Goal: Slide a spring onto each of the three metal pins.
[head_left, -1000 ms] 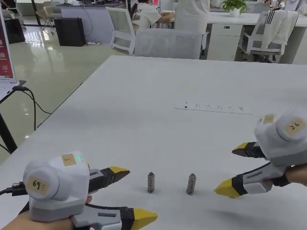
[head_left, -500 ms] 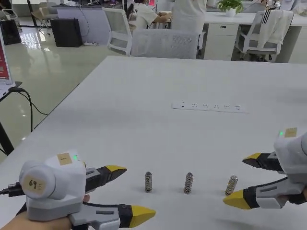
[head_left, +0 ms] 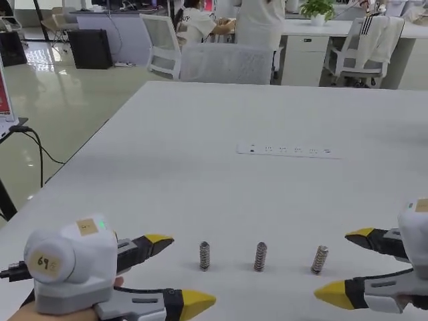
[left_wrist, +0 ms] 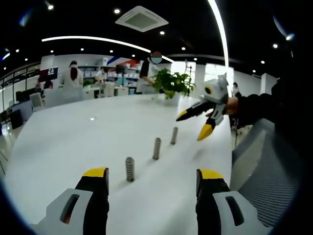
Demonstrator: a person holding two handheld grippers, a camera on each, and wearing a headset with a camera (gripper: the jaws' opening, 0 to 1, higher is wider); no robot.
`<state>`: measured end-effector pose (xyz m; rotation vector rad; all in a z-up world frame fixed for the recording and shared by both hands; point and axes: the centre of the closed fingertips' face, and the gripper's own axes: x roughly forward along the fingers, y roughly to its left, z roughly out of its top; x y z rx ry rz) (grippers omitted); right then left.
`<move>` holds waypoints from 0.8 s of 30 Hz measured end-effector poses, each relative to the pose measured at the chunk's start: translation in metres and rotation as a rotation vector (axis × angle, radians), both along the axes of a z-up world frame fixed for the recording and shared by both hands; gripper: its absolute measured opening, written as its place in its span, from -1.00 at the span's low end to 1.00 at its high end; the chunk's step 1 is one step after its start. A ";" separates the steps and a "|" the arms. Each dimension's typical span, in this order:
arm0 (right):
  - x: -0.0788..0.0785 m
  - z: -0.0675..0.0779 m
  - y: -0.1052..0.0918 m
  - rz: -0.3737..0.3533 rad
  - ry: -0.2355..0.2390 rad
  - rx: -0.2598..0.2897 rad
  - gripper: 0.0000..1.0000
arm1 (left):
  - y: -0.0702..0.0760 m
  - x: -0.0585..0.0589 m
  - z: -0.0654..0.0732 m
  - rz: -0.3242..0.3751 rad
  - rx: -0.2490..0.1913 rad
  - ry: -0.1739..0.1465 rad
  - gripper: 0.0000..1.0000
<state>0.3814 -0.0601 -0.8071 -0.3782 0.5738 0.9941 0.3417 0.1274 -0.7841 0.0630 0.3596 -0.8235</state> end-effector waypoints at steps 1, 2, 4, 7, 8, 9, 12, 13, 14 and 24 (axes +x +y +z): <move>0.000 0.000 -0.001 -0.003 -0.001 0.003 0.49 | 0.000 0.000 0.000 0.001 0.000 0.001 0.38; -0.001 0.002 -0.001 -0.008 -0.002 0.010 0.50 | 0.000 0.000 0.000 0.001 -0.001 0.001 0.38; -0.002 0.003 -0.002 -0.013 -0.009 0.014 0.50 | 0.001 0.000 -0.001 0.006 -0.004 0.001 0.38; -0.003 0.004 -0.002 -0.023 -0.015 0.022 0.51 | 0.002 0.000 -0.002 0.013 -0.006 0.003 0.38; -0.004 0.004 -0.002 -0.025 -0.021 0.023 0.51 | 0.002 0.000 -0.003 0.015 -0.006 0.004 0.39; -0.004 0.004 -0.002 -0.027 -0.023 0.024 0.52 | 0.003 -0.001 -0.003 0.016 -0.006 0.005 0.39; -0.004 0.005 0.000 -0.035 -0.028 0.035 0.53 | 0.002 -0.002 -0.003 0.019 -0.009 0.006 0.39; -0.004 0.005 0.001 -0.037 -0.029 0.038 0.53 | 0.002 -0.002 -0.004 0.020 -0.010 0.006 0.40; -0.005 0.005 0.002 -0.037 -0.031 0.041 0.53 | 0.003 -0.002 -0.004 0.023 -0.012 0.007 0.40; -0.009 0.002 0.007 -0.035 -0.029 0.046 0.54 | 0.003 -0.005 -0.007 0.033 -0.017 0.014 0.40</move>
